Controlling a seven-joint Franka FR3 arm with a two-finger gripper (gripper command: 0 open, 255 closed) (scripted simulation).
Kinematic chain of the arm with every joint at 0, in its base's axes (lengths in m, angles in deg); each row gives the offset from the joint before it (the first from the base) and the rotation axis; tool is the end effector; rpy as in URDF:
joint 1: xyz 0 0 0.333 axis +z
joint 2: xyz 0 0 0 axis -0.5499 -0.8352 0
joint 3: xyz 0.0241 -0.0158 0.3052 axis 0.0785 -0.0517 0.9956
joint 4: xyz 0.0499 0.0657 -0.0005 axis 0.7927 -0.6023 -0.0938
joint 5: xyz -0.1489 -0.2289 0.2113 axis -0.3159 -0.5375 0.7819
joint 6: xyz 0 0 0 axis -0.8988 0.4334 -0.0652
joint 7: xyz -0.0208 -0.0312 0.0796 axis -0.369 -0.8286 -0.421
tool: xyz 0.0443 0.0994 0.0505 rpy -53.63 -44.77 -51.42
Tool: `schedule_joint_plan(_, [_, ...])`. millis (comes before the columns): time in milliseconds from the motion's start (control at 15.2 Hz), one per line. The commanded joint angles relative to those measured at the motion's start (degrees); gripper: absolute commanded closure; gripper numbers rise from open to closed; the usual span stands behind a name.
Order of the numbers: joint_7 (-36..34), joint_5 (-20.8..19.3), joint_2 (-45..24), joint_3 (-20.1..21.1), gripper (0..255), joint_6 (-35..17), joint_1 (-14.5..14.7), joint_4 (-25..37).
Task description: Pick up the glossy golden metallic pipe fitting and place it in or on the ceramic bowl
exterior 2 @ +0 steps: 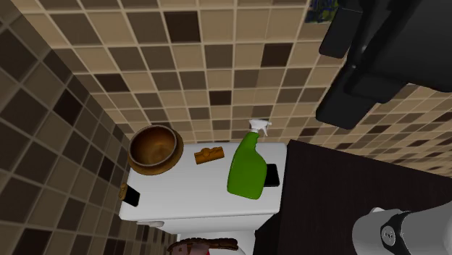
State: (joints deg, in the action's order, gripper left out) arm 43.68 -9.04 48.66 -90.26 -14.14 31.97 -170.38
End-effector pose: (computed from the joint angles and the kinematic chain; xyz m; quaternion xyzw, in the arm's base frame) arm 0.2749 -0.0220 0.5880 -0.9965 0.0340 -0.0215 0.0727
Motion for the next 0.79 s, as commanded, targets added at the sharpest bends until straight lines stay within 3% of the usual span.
schedule_joint_plan(0, [0.0,0.0,0.0,0.0,0,0.0,0.0,0.0])
schedule_joint_plan(726, [9.88,-4.0,-10.1,-2.94,0,-21.01,0.59,-11.94])
